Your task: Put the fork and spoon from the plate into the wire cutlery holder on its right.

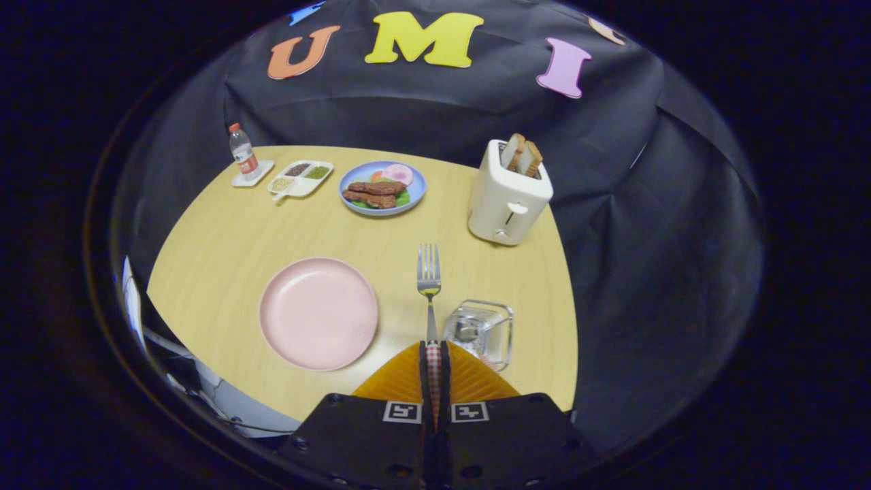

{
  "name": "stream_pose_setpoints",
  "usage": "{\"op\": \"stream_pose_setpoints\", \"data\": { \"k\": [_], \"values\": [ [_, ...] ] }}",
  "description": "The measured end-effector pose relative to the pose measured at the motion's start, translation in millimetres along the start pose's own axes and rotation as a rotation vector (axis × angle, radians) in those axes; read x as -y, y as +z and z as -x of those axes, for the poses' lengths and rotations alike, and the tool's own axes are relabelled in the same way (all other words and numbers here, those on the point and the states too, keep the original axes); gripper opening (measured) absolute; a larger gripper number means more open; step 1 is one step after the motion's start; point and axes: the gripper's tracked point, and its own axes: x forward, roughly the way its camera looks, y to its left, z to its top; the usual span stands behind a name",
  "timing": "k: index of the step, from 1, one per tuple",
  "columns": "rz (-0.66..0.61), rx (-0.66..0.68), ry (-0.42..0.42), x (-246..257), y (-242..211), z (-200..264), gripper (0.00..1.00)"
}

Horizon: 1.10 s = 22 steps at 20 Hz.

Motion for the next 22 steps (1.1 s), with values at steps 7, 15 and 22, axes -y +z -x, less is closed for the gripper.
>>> {"op": "stream_pose_setpoints", "data": {
  "k": [7, 15, 22],
  "values": [
    [0.028, -0.044, -0.008, 68, 0, -10, 0.01],
    [0.075, -0.24, 0.104, 81, -17, -7, 0.01],
    [-0.008, -0.53, 0.215, 60, -38, -10, 0.01]
  ]
}}
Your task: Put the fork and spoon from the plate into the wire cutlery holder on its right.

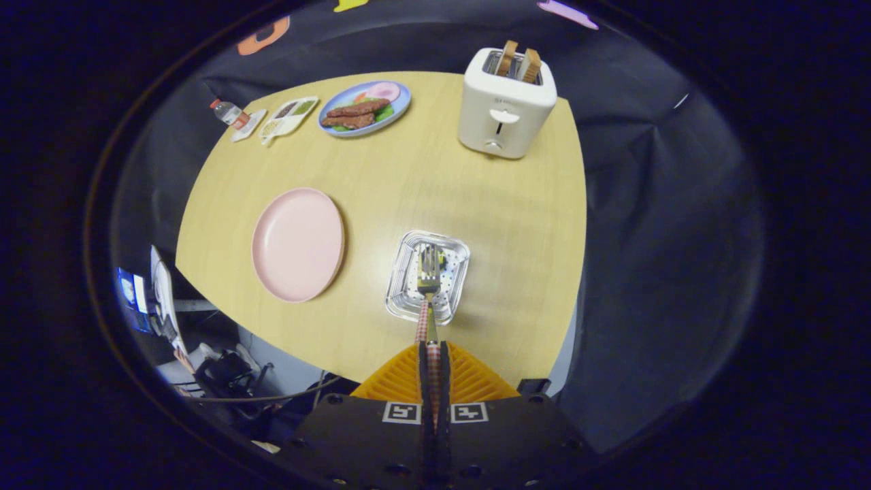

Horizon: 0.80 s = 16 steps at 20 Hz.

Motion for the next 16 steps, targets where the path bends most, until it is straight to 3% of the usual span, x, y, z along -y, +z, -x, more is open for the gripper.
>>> {"op": "stream_pose_setpoints", "data": {
  "k": [4, 11, 16],
  "values": [
    [-0.082, -0.086, 0.022, -3, 9, -13, 0.02],
    [-0.115, -0.265, 0.026, -4, 8, -27, 0.04],
    [-0.143, -0.26, -0.011, 2, 19, -31, 0.07]
  ]
}}
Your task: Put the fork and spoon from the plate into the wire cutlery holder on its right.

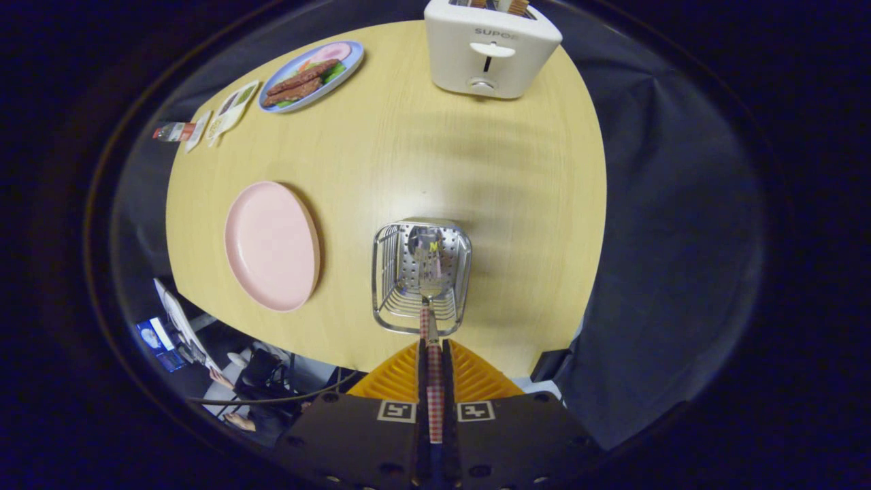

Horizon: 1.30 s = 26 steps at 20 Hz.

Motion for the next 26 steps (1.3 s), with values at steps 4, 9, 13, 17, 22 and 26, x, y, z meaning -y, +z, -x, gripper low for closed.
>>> {"op": "stream_pose_setpoints", "data": {
  "k": [4, 9, 13, 17, 22, 26],
  "values": [
    [0.001, 0.047, -0.03, 2, 10, 4, 0.1],
    [0.01, 0.145, -0.029, -12, 16, 18, 0.15],
    [-0.001, 0.325, -0.02, -39, 26, 41, 0.35],
    [0.044, 0.522, -0.031, -83, 27, 72, 0.58],
    [0.13, 0.799, -0.064, -143, 19, 121, 0.89],
    [0.163, 1.075, -0.1, -185, 14, 174, 0.97]
  ]
}}
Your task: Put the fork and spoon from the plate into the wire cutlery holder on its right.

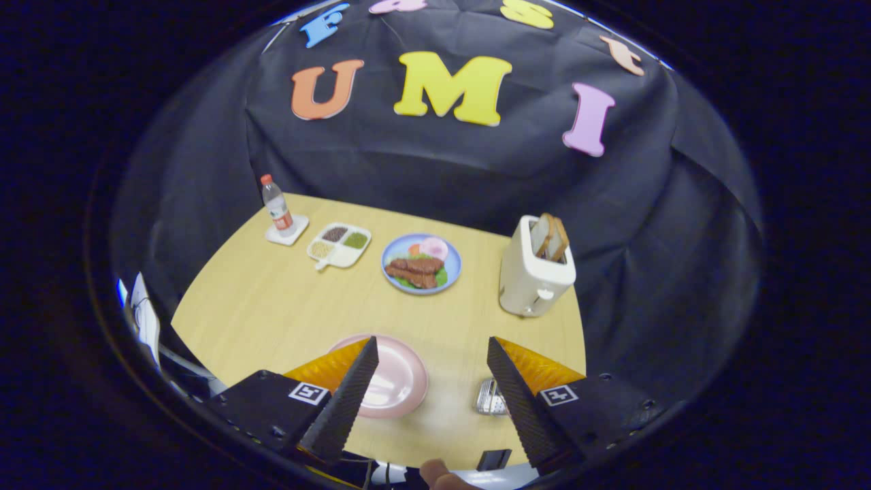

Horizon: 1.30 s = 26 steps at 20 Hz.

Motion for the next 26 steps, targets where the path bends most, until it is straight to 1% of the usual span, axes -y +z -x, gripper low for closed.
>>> {"op": "stream_pose_setpoints", "data": {
  "k": [2, 6, 10, 12, 13, 15, 18, 19, 20, 26],
  "values": [
    [-0.019, 0.118, -0.011, -17, 22, 16, 0.96],
    [-0.129, 0.354, -0.063, -26, 65, 57, 0.96],
    [-0.215, 0.521, -0.117, -27, 83, 100, 0.96],
    [-0.246, 0.584, -0.115, -29, 89, 114, 0.96],
    [-0.253, 0.603, -0.112, -31, 90, 119, 0.96],
    [-0.246, 0.611, -0.138, -31, 84, 131, 0.96],
    [-0.218, 0.648, -0.148, -34, 86, 137, 0.96],
    [-0.211, 0.655, -0.167, -33, 86, 140, 0.96],
    [-0.206, 0.652, -0.185, -33, 83, 141, 0.96],
    [-0.203, 0.633, -0.194, -45, 78, 149, 0.96]
  ]
}}
